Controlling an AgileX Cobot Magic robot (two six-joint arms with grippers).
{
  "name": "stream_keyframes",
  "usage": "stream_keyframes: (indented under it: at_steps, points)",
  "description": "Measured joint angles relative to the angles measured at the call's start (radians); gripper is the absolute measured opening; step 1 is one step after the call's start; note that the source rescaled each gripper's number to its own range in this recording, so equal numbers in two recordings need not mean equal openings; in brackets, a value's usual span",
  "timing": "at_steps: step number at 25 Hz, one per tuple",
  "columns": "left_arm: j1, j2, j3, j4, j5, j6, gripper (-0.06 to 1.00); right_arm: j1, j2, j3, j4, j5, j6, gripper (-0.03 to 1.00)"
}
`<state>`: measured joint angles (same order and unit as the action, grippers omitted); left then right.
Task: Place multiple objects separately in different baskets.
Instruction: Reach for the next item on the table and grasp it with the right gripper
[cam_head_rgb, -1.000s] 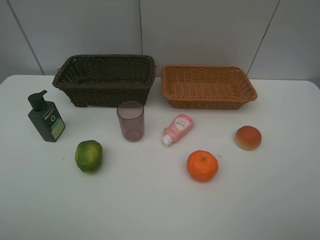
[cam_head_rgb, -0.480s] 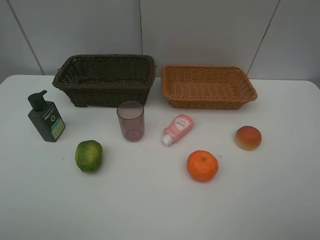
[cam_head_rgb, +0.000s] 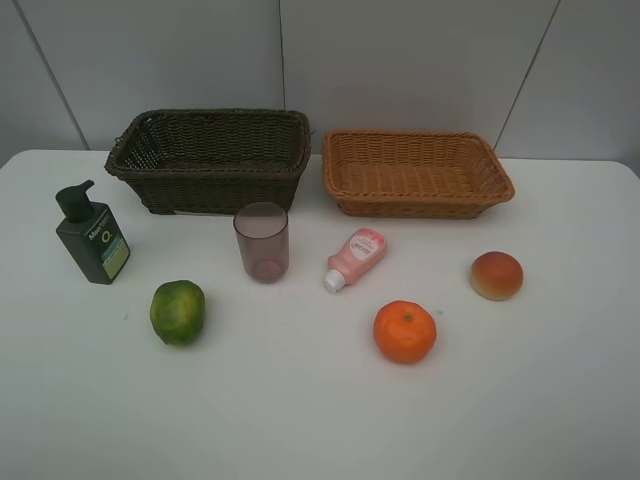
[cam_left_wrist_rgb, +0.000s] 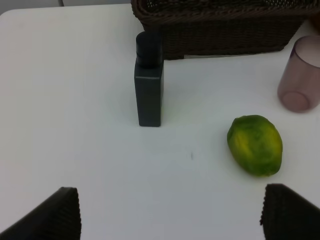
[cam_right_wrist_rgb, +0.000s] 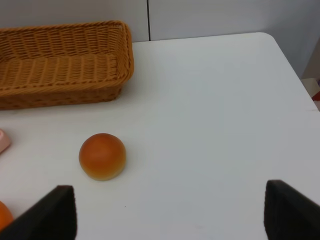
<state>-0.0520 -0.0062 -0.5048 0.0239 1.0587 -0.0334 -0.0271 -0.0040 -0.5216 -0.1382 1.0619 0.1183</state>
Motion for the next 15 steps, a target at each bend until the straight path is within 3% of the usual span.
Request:
stream_keyframes:
  at_steps: [15]
  points:
    - [0.0, 0.0, 0.0, 0.0, 0.0, 0.0, 0.94, 0.0, 0.0, 0.0, 0.0, 0.0, 0.0, 0.57]
